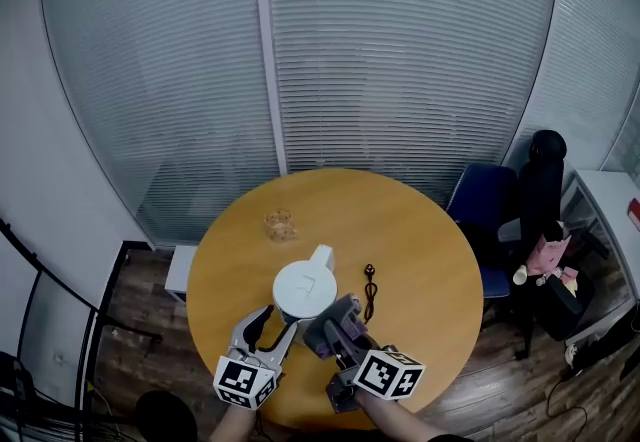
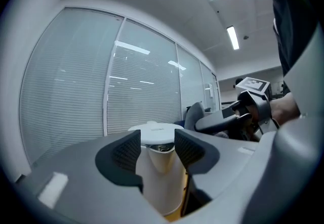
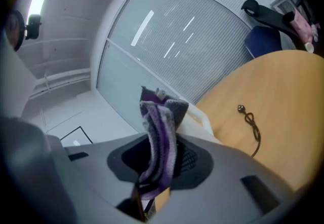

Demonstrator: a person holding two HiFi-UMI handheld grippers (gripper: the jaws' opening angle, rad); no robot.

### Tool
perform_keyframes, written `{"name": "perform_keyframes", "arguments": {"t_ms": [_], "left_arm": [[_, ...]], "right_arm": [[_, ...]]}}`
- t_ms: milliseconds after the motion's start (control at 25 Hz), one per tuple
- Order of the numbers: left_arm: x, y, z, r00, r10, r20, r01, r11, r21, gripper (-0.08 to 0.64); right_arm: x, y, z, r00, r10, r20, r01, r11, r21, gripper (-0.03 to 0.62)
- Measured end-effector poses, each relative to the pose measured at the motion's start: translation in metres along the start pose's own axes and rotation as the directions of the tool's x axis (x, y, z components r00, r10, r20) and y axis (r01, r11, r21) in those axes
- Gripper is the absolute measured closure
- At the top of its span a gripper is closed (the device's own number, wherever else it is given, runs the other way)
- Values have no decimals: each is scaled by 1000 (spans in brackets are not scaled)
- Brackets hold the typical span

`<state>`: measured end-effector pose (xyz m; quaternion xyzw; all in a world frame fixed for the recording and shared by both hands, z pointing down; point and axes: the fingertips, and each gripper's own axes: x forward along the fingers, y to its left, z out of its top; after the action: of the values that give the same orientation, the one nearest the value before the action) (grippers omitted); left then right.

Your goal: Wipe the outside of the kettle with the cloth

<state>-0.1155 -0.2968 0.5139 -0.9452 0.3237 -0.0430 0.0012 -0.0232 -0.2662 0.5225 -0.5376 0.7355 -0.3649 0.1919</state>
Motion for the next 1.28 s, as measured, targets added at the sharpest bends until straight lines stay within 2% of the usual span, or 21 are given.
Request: {"name": "perform_keyframes", "arguments": {"t_ms": [160, 360, 600, 800, 960, 1120, 1280], "left_arm": [[5, -6, -3, 999, -41, -21, 42, 998, 39, 367], [6, -9, -7, 999, -45, -29, 46, 998, 51, 377], [6, -12, -8, 998, -26, -52, 30, 997, 69, 387], [6, -14, -9, 998, 1, -70, 4, 998, 68, 391], [6, -12, -9, 996, 21, -86, -15, 998, 67, 396], [8, -11, -10, 995, 50, -89, -45, 997, 55, 399], [9, -13, -11, 992, 88, -88, -84, 996, 40, 400]], "right_arm": [[0, -17, -11, 1000, -27, -8, 27, 999, 20, 495], [7, -72, -52, 985, -144, -92, 153, 984, 89, 495], [16, -142, -103, 928, -289, -233, 312, 947, 69, 495], [21, -179, -131, 881, -342, -327, 383, 921, 69, 495], [21, -182, -130, 876, -330, -352, 377, 923, 72, 495], [11, -155, -94, 906, -269, -327, 289, 957, 13, 495], [-6, -118, -46, 943, -160, -292, 165, 986, -8, 495]]}}
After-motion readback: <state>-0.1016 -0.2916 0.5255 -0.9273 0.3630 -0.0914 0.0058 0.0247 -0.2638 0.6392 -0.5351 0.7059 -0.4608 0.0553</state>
